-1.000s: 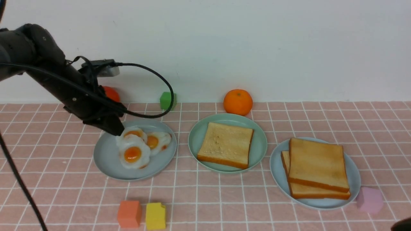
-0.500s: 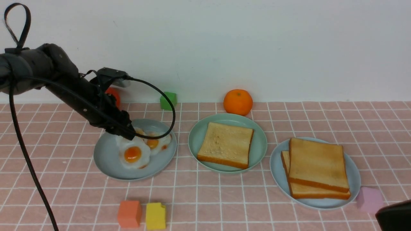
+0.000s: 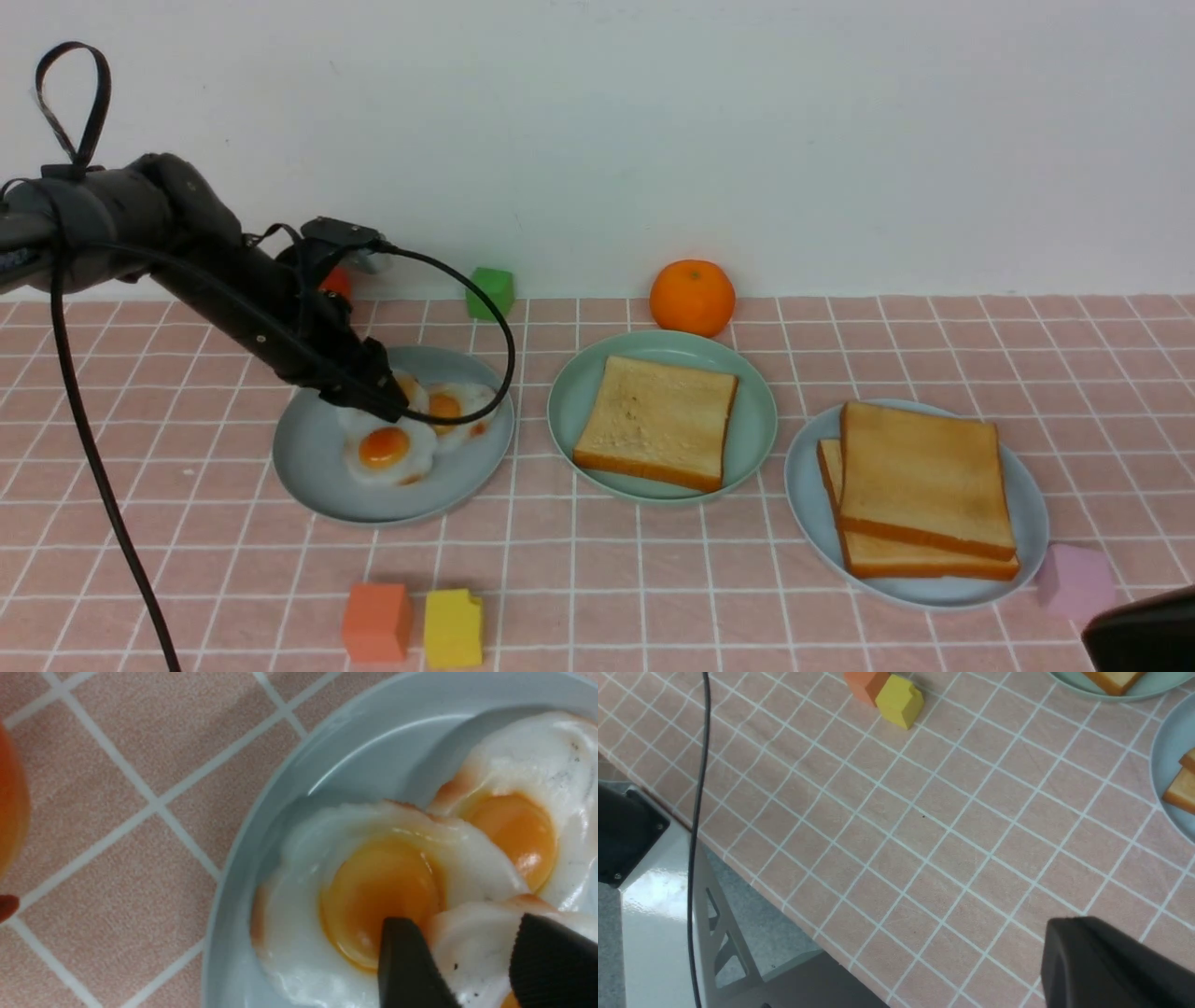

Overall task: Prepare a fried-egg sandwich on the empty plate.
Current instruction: Grab a fried egg with your left arm

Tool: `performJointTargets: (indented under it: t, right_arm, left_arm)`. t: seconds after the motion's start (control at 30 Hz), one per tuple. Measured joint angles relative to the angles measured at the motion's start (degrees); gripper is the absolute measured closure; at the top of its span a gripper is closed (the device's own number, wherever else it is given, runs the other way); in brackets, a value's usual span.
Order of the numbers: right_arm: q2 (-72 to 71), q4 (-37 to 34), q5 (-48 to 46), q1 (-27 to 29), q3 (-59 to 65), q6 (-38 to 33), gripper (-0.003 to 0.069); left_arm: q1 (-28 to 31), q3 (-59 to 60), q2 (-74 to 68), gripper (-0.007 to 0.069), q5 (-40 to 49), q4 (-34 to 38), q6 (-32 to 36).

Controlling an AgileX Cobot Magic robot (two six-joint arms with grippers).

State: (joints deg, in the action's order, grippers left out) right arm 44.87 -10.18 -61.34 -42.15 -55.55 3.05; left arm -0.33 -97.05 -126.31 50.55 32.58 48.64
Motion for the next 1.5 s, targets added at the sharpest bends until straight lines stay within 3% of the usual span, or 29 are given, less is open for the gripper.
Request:
performJointTargets:
  t: [0.1,0.27,0.33,0.6,0.97,1.17,1.37,1.5]
  right_arm:
    - [0.00,-0.13,0.13,0.00,0.00,-0.06,0.0627]
    - [0.00,-0.29,0.13,0.00,0.00,-0.18,0.0626]
    - [0.00,-0.35,0.15,0.00,0.00,-0.18,0.0624]
    - [0.00,-0.35,0.34,0.00,0.00,-0.18,0.0615]
    - [0.00,-0.35,1.41,0.00,0.04,-0.18,0.0609]
    - [0.00,-0.35,1.41,0.00,0.04,-0.18,0.0606]
    - [0.00,-0.35,1.41,0.00,0.04,-0.18,0.0603]
    - [0.00,-0.35,1.41,0.00,0.04,-0.18,0.0599]
  left_arm:
    - [0.00,-0.18,0.27,0.0367,0.12,-0.23,0.00]
    - [0.05,-0.18,1.46,0.0393,0.05,-0.52,0.00]
    - [-0.02,-0.18,1.96,0.0380,-0.53,-0.65,0.00]
    - [-0.02,-0.18,2.22,0.0211,-2.09,-1.06,0.00]
    - [-0.02,-0.18,0.03,0.0202,-1.43,-0.71,0.00]
    - [-0.02,-0.50,-0.23,0.0270,-0.75,-0.21,0.00]
    - [-0.02,-0.50,0.06,0.0414,0.72,0.21,0.00]
    - [-0.02,-0.50,1.19,0.0423,1.37,-0.91,0.00]
